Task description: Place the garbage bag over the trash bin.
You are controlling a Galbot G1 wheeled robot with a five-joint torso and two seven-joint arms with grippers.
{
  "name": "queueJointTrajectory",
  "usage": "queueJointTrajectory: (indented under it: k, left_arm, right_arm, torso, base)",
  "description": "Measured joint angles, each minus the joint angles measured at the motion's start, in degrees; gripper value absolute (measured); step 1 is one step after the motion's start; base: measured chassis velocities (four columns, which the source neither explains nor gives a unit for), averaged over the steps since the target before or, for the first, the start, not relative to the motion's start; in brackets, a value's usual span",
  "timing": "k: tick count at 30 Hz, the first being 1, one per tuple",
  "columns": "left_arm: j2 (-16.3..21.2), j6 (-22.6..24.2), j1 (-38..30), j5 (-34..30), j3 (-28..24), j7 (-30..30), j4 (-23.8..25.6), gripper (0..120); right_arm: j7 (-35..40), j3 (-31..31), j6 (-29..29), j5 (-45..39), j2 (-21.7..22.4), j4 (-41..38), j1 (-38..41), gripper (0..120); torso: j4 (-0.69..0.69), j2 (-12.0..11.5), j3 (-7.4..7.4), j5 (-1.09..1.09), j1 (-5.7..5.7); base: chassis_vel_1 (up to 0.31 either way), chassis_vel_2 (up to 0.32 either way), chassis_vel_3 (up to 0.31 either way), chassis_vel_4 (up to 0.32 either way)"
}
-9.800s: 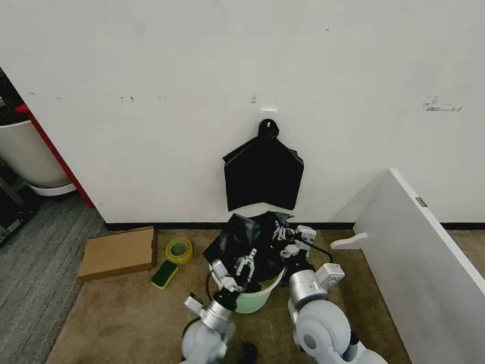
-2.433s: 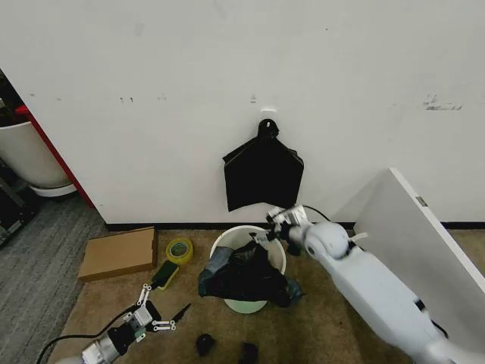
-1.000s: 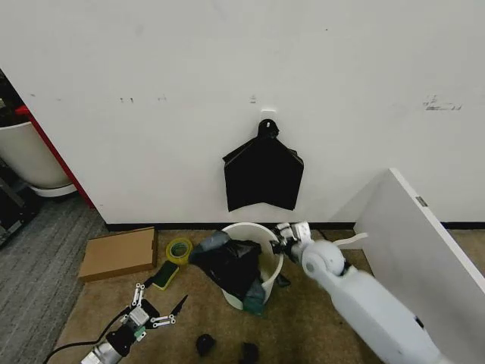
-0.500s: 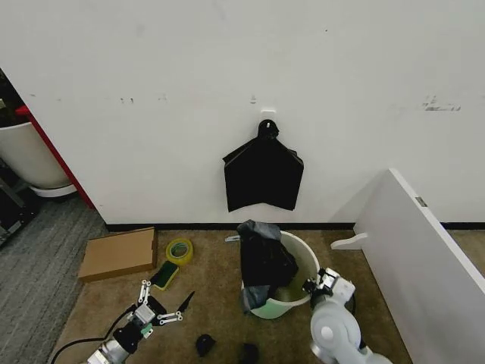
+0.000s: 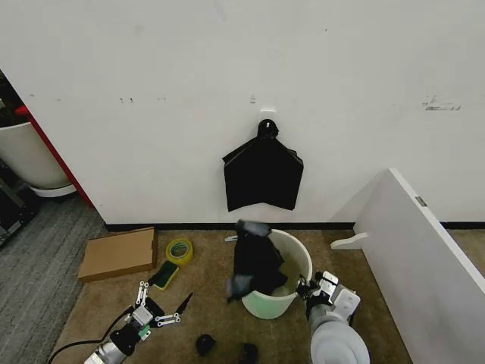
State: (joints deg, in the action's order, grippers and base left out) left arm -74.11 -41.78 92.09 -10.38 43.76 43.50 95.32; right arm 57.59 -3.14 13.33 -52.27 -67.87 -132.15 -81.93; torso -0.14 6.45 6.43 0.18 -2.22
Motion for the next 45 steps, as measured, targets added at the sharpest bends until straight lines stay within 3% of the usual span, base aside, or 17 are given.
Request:
queueJointTrajectory:
  k: [2, 6, 9, 11, 14, 19, 27, 28, 37, 41, 45]
  left_arm:
    - [-0.07, -0.01, -0.07, 0.00, -0.02, 0.00, -0.03, 100]
    - [-0.54, -0.01, -0.31, 0.19, -0.49, 0.02, -0.09, 100]
    - [-0.69, 0.00, -0.26, 0.44, -0.69, 0.02, -0.19, 100]
    - [-0.72, -0.01, -0.21, 0.59, -0.74, 0.02, -0.37, 100]
    - [-0.63, -0.02, -0.09, 0.62, -0.63, 0.01, -0.52, 100]
    - [-0.37, -0.25, 0.00, 0.25, -0.06, -0.17, -0.78, 100]
    - [-0.19, -0.41, -0.37, -0.37, 0.18, -0.22, -1.29, 100]
    - [-0.17, -0.26, -0.84, -0.37, -0.14, -0.24, -1.43, 100]
    - [0.00, 4.11, -2.09, -4.58, -5.39, -2.69, 0.73, 100]
    - [2.49, 17.46, -4.31, -16.75, -11.22, -6.44, 6.43, 100]
    - [3.53, 26.08, -6.98, -19.71, -12.96, -11.62, 7.33, 100]
  right_arm:
    - [-1.23, 0.06, 0.03, 1.49, 0.19, -0.89, -0.12, 50]
    - [-10.20, -0.05, -0.08, 6.13, 1.77, -1.47, -0.37, 68]
    - [-13.68, -0.40, 4.07, 1.02, 2.51, -1.65, 0.60, 77]
    - [-15.07, -0.71, 9.87, -3.91, 2.77, -1.17, 2.48, 84]
    - [-15.75, -0.18, 15.13, -6.63, 2.20, 4.13, 7.28, 97]
    - [-15.83, 0.80, 16.20, -4.80, 0.97, 10.77, 11.55, 98]
    - [-19.43, 1.23, 12.81, 2.88, 1.22, 14.64, 10.68, 74]
    - [-19.70, 1.01, 12.40, 3.41, 1.40, 14.64, 10.32, 65]
    - [-22.84, 0.30, 12.26, 1.86, 2.32, 15.06, 9.75, 37]
    - [-24.84, -0.09, 12.13, 0.21, 2.76, 15.54, 9.81, 10]
    - [-25.36, -0.03, 11.73, 1.19, 2.84, 15.65, 9.81, 0]
  torso:
    - [0.00, 0.00, 0.00, 0.00, 0.00]
    - [-0.01, 0.00, 0.00, 0.01, 0.00]
    - [-0.01, -0.01, 0.00, 0.01, 0.00]
    - [-0.02, -0.01, 0.00, 0.00, 0.00]
    - [0.00, -0.01, 0.00, 0.02, 0.00]
    - [0.01, -0.02, 0.00, 0.02, 0.00]
    - [-0.01, -0.01, 0.00, 0.01, 0.00]
    - [-0.01, -0.01, 0.00, 0.01, 0.00]
    - [-0.01, -0.01, 0.00, 0.01, 0.00]
    - [0.00, -0.01, 0.00, 0.02, 0.00]
    - [-0.01, -0.01, 0.00, 0.02, 0.00]
  base:
    - [0.000, 0.000, 0.000, 0.000]
    - [0.000, 0.000, 0.000, 0.000]
    - [0.000, 0.000, 0.000, 0.000]
    - [0.000, 0.000, 0.000, 0.000]
    - [0.000, 0.000, 0.000, 0.000]
    - [0.000, 0.000, 0.000, 0.000]
    - [0.000, 0.000, 0.000, 0.000]
    - [0.000, 0.000, 0.000, 0.000]
    - [0.000, 0.000, 0.000, 0.000]
    - [0.000, 0.000, 0.000, 0.000]
    - [0.000, 0.000, 0.000, 0.000]
